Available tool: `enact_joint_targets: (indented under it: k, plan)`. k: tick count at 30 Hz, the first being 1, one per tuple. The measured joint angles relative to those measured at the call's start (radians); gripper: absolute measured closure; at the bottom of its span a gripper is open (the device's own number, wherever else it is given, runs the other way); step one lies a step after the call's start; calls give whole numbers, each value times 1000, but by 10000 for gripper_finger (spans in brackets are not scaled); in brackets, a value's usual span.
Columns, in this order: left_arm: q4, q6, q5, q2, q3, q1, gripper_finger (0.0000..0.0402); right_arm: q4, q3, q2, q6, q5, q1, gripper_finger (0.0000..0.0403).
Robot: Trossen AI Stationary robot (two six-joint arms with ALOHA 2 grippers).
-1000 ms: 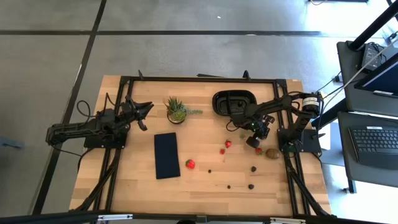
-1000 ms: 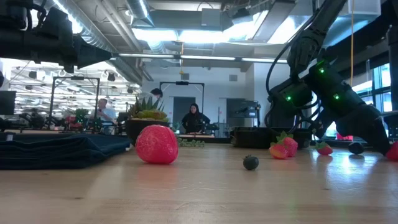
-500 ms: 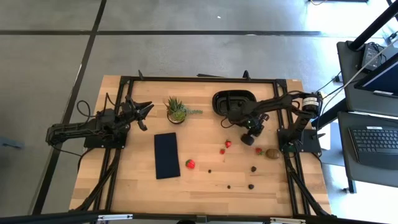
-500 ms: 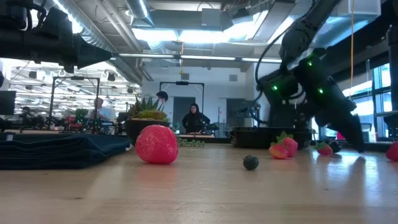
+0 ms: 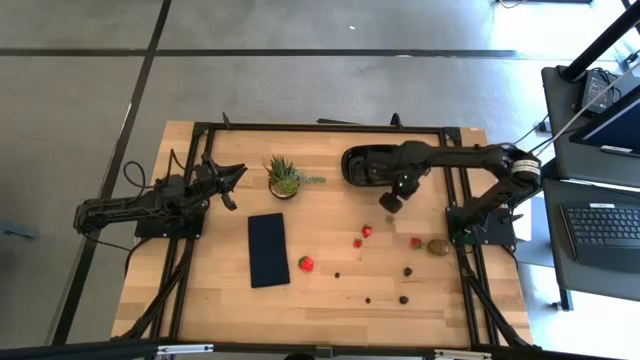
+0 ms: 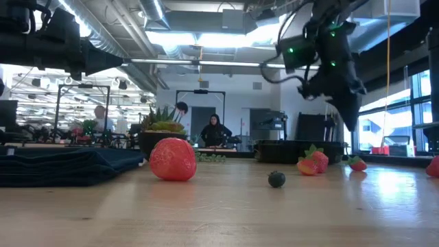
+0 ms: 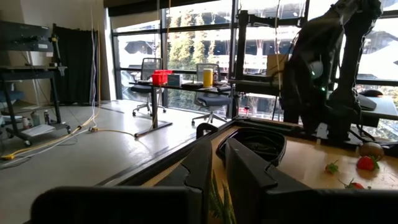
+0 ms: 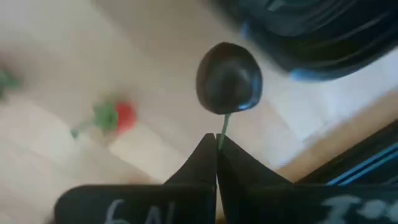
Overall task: Pick and placing Produce into tupperware
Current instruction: Put the black cherry into the black container
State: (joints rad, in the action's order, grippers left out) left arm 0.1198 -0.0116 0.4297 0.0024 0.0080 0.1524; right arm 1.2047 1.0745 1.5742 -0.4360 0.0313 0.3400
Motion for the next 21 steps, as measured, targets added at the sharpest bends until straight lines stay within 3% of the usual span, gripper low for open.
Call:
enact_joint_targets:
  k: [9,21]
  plan:
    - [0,0,0,0,0,0,380,-27,136,44,10,107,110,403]
    - [0,0,0,0,0,0,399,-86,148,141,104,110,243,382]
